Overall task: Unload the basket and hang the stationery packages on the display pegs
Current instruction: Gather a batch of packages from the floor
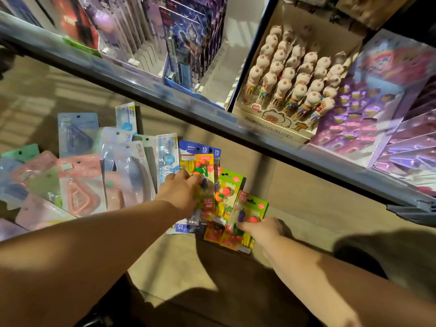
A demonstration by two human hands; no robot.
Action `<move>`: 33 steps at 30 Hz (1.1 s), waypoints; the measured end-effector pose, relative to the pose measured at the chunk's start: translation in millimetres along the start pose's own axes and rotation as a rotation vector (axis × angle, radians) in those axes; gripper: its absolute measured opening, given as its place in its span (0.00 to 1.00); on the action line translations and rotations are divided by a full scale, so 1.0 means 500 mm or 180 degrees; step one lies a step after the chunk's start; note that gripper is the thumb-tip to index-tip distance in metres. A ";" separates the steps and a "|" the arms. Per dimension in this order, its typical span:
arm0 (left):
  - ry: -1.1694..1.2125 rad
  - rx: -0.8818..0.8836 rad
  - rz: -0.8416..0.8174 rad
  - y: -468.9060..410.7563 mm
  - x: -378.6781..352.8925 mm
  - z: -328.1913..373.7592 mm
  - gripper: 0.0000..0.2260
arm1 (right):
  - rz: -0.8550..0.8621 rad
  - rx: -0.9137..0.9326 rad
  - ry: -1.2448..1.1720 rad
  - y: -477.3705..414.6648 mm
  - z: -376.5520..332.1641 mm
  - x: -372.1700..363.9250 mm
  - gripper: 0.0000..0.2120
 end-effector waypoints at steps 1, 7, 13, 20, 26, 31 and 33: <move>0.0017 -0.0006 0.0012 -0.001 0.001 0.000 0.25 | 0.0043 0.0053 -0.0023 0.001 -0.001 0.001 0.40; 0.0301 0.0008 0.0057 -0.010 0.005 -0.011 0.21 | 0.0091 0.0456 -0.0816 0.001 -0.009 0.032 0.35; 0.1097 0.0357 0.0273 -0.020 0.021 -0.032 0.17 | -0.0216 0.0923 -0.1411 0.003 -0.095 0.028 0.26; 0.1612 0.0787 0.0471 -0.019 0.021 -0.040 0.24 | -0.0519 0.0668 -0.1111 0.010 -0.149 -0.042 0.29; 0.1667 0.0849 0.0423 -0.027 0.013 -0.030 0.24 | -0.0568 0.0678 -0.1254 0.016 -0.161 -0.041 0.36; 0.1626 0.0748 0.0320 -0.034 0.010 -0.035 0.26 | -0.0612 0.0611 -0.1281 0.009 -0.168 -0.032 0.44; 0.1551 0.0636 0.0290 -0.036 0.011 -0.036 0.24 | -0.0647 0.0683 -0.1265 0.001 -0.163 -0.025 0.30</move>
Point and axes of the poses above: each hand's wrist, its own y-axis away from the middle knuckle, its own x-axis out of the back of the hand, z = x × y, the point moved 7 cm from there along -y, towards the middle knuckle, and after that the axes turned 7 degrees about y, right-handed, at the moved point
